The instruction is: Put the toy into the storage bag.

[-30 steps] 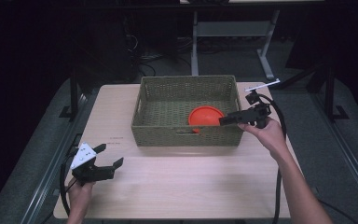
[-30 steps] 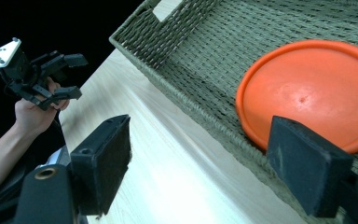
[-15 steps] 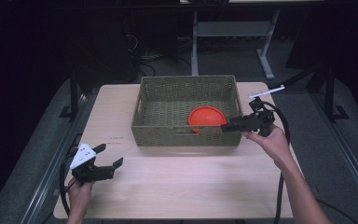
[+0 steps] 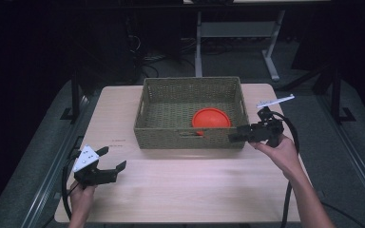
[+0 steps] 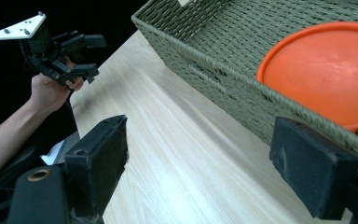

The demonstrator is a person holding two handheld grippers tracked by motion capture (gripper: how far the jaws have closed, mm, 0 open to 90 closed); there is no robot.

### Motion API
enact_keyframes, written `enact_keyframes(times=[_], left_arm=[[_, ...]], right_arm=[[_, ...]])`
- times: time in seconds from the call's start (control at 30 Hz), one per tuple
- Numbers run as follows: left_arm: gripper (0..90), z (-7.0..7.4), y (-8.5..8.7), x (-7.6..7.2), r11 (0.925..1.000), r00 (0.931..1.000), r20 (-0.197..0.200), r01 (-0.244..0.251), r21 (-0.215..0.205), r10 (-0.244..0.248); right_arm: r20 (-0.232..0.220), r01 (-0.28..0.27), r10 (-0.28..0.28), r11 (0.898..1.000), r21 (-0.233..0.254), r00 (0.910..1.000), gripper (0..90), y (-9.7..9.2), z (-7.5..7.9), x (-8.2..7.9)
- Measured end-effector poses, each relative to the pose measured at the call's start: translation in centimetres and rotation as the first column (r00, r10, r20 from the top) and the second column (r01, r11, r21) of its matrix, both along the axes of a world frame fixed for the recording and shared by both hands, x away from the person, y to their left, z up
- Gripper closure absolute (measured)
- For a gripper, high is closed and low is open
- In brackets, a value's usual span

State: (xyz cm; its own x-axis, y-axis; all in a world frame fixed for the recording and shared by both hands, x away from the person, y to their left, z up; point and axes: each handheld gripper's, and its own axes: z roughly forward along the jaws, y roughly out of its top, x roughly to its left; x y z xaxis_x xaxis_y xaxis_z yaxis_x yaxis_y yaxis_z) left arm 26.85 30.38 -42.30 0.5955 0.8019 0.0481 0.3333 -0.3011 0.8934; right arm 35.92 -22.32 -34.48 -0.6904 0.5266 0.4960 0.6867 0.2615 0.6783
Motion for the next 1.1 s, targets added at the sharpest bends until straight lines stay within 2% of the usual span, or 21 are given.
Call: enact_keyframes(times=[0.4,0.97,1.1], left_arm=[[13.1,0.0,-0.2,-0.1,0.9999,1.0,0.0,0.009,0.008,-0.009],[13.1,-0.1,-0.3,-0.1,0.9999,0.9999,0.004,0.013,0.011,-0.013],[13.1,-0.1,-0.4,-0.2,0.9998,0.9999,0.002,0.013,0.013,-0.013]], right_arm=[[-0.011,0.021,-0.021,1.0,0.018,0.9997,18.4,-2.1,-2.3,-2.3],[-0.042,0.085,-0.083,0.996,0.039,0.9956,18.2,-5.4,-5.1,-4.9],[-0.04,0.102,-0.1,0.993,0.056,0.9942,18.3,-6.2,-5.8,-5.7]])
